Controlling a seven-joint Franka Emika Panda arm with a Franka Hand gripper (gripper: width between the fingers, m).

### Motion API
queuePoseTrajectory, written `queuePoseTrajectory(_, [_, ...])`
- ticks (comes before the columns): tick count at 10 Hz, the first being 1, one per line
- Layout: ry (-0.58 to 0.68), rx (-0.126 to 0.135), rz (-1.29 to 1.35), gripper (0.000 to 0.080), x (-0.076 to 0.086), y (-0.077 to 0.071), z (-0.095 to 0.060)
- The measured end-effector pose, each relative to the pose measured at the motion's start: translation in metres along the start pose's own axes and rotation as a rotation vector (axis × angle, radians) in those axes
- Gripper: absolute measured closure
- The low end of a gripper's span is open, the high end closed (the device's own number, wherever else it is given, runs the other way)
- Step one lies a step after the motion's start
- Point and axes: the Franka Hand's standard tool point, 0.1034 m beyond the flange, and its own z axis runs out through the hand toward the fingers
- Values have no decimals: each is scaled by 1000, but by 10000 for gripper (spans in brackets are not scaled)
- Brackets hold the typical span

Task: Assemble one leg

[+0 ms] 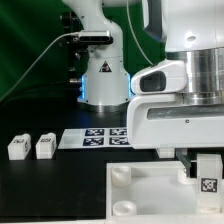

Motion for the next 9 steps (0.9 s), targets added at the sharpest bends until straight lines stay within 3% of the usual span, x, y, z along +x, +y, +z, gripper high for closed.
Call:
queuePoseTrajectory(3, [-9, 15, 637, 508, 2, 2, 1])
queuePoseTrajectory(5, [-39, 63, 1019, 506, 0, 3, 2])
queuePoseTrajectory(8, [-61, 68, 1208, 506, -2, 0, 2])
queuePoseTrajectory(9, [-61, 67, 1203, 414, -2, 0, 3])
